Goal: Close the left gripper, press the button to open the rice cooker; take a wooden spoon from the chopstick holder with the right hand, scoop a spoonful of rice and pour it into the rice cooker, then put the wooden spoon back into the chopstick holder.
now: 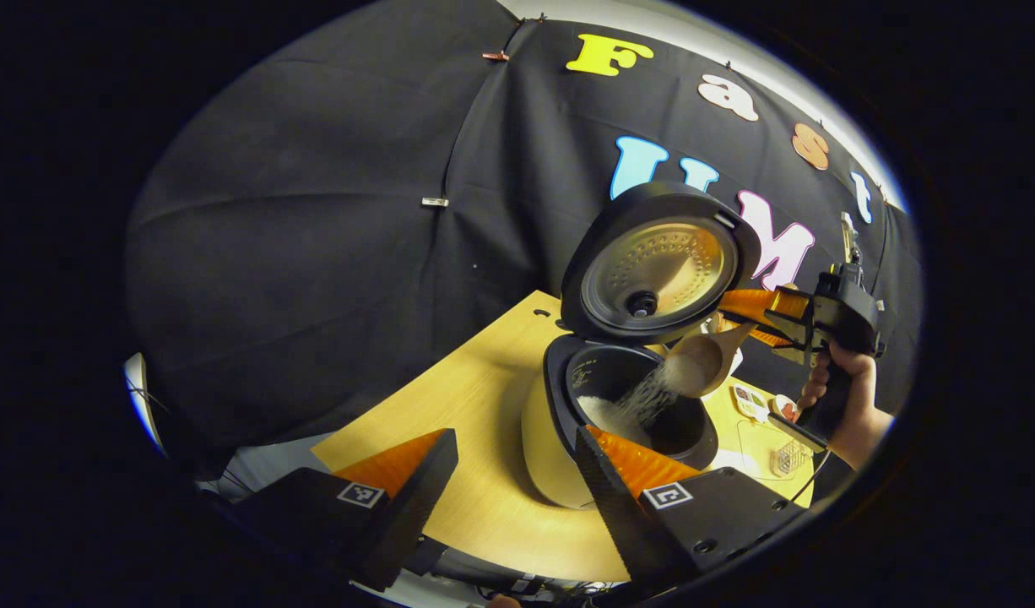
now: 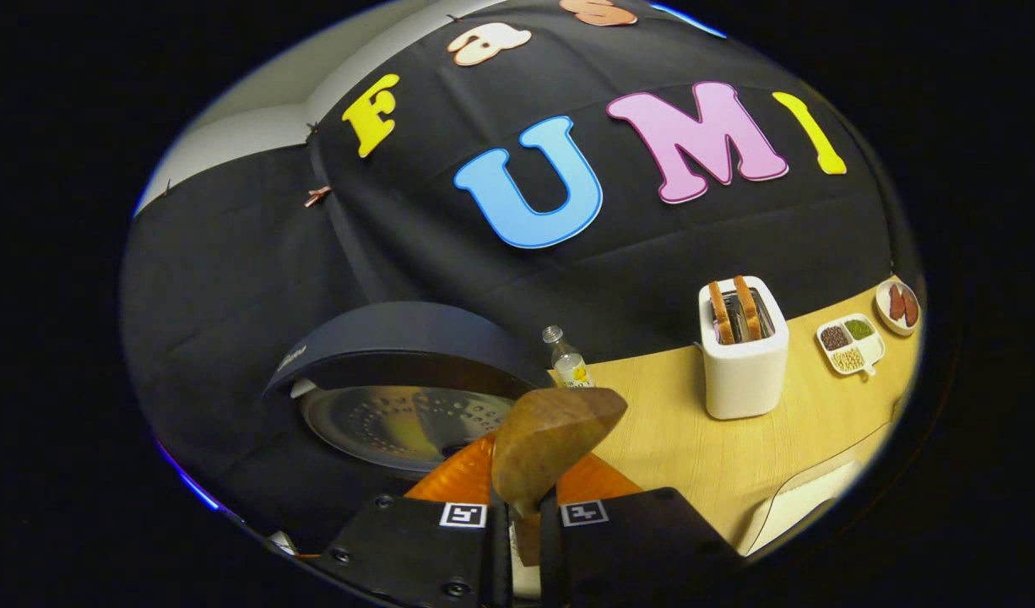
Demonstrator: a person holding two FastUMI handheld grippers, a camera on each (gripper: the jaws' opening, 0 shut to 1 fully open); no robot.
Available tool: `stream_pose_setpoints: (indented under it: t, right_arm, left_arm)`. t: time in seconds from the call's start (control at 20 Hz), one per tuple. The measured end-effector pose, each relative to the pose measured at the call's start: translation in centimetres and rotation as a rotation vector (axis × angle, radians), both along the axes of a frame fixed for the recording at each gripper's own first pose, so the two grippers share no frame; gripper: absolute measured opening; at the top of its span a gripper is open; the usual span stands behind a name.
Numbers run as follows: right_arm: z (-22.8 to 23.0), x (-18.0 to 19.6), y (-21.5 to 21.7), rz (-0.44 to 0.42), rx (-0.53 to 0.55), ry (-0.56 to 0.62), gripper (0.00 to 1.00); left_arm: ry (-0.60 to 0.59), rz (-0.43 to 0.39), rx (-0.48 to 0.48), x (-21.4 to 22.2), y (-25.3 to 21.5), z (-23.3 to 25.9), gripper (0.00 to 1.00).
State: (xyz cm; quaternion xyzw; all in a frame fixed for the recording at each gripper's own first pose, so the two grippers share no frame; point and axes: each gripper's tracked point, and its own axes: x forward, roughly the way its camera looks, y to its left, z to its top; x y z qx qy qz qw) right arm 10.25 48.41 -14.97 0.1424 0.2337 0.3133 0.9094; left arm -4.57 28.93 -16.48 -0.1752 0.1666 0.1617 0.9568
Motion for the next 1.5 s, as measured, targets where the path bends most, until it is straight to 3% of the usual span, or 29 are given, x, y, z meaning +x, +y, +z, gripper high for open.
stream_pose_setpoints:
  t: [0.2, 0.65, 0.85, 1.05, 1.15, 1.3, 1.5]
  right_arm:
    - [-0.2, 0.1, 1.3, 0.046, -0.055, -0.066, 0.17]
    - [-0.2, -1.5, 4.3, 0.224, -0.160, -0.216, 0.17]
    - [-1.0, -3.4, 4.8, 0.352, -0.279, -0.357, 0.17]
    - [-2.1, -6.6, 5.9, 0.480, -0.348, -0.453, 0.17]
    - [-2.4, -7.9, 6.5, 0.524, -0.359, -0.483, 0.17]
    - [-2.7, -8.1, 6.4, 0.539, -0.366, -0.491, 0.17]
    - [-1.4, -7.0, 5.7, 0.479, -0.307, -0.428, 0.17]
  left_arm:
    - [0.003, 0.004, 0.019, 0.1, 0.4, 0.5, 0.92]
    - [0.006, -0.003, 0.027, 0.0, 0.6, 0.5, 0.95]
    - [0.005, -0.001, 0.028, -0.1, 0.8, 0.3, 0.95]
    - [0.005, 0.006, 0.027, -0.2, 0.9, 0.2, 0.92]
    - [0.003, 0.008, 0.028, -0.1, 1.0, 0.3, 0.95]
    - [0.005, 0.006, 0.050, -0.2, 0.8, 0.7, 0.95]
    - [-0.005, 0.017, 0.094, -0.8, 0.7, 1.6, 0.95]
